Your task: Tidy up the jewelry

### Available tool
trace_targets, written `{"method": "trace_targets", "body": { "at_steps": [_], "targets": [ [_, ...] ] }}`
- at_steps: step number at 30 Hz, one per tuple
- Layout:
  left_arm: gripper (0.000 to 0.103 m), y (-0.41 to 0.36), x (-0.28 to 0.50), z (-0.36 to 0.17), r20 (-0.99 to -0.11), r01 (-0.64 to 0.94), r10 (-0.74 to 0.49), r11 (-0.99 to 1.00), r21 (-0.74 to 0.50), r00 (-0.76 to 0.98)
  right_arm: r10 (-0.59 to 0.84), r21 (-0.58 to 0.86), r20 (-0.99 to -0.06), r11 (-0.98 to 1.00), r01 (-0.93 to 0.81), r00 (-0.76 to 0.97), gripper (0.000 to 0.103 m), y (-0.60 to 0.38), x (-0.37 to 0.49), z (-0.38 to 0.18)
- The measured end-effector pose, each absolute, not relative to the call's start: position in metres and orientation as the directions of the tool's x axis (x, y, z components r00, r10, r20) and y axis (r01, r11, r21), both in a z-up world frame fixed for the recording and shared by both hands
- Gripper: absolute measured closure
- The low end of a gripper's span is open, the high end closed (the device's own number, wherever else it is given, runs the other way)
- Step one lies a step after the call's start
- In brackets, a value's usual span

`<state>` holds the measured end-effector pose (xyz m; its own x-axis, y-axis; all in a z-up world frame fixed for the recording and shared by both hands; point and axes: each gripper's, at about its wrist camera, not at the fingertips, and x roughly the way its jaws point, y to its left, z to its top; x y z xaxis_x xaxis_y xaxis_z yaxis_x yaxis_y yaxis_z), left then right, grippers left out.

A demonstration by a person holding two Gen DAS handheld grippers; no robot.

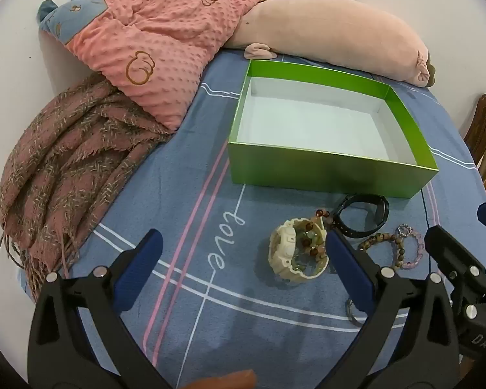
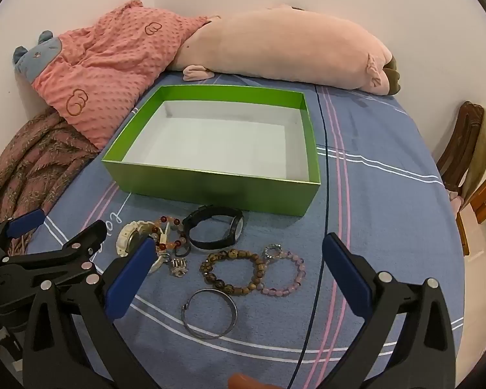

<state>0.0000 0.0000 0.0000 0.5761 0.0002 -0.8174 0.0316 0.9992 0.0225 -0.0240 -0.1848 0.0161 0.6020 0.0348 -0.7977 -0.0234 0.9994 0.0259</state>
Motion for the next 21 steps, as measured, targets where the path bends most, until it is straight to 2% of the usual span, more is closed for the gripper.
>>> {"method": "trace_targets", "body": {
  "at_steps": [21],
  "targets": [
    [0.002,0.0,0.0001,0.0,-0.818,0.033,-0.001,0.999,0.022,0.575,0.036,0.027,-0.796,0.999,-0.024,0.604,0.001,-0.1853,-0.0268,0.0171]
  ]
}}
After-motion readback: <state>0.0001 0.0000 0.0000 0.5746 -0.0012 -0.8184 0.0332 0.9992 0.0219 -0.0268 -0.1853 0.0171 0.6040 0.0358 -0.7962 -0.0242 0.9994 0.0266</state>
